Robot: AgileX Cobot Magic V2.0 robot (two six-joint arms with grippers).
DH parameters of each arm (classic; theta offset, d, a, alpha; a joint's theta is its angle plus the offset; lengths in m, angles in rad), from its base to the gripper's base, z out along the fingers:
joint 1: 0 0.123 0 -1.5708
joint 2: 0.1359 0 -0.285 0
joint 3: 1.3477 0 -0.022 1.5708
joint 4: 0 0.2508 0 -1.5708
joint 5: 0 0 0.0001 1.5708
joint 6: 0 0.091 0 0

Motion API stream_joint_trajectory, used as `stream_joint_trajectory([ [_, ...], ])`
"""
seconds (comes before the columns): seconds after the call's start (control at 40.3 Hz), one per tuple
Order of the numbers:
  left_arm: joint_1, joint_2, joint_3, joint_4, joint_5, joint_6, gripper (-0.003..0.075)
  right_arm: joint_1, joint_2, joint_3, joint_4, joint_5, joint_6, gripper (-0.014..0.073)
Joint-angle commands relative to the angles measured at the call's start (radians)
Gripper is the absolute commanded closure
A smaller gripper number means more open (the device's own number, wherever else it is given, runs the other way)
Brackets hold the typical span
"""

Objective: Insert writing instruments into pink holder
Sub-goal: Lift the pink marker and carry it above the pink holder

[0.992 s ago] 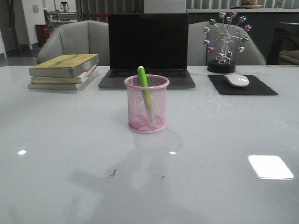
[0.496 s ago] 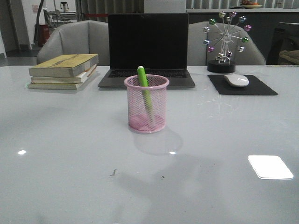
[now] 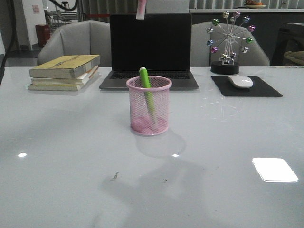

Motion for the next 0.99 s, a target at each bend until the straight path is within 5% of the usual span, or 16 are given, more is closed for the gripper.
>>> stream_joint_trajectory([
  [0.0, -0.029, -0.058, 0.037, -0.001, -0.176, -0.019, 0.0619, -0.008, -0.01, -0.027, 0.005, -0.055, -0.004, 0.0141],
  [0.174, -0.047, -0.025, 0.132, 0.001, -0.319, -0.033, 0.0619, -0.008, -0.01, -0.027, 0.005, -0.055, -0.004, 0.0141],
  [0.496, -0.052, -0.012, 0.232, 0.004, -0.368, -0.081, 0.0619, -0.008, -0.01, -0.027, 0.005, -0.054, -0.004, 0.0141],
  [0.744, -0.056, 0.076, 0.245, 0.11, -0.583, -0.142, 0.0619, -0.008, -0.01, -0.027, 0.005, -0.052, -0.004, 0.0141],
  [0.967, -0.056, 0.102, 0.245, 0.114, -0.583, -0.149, 0.0619, -0.008, -0.01, -0.027, 0.005, -0.051, -0.004, 0.0141],
])
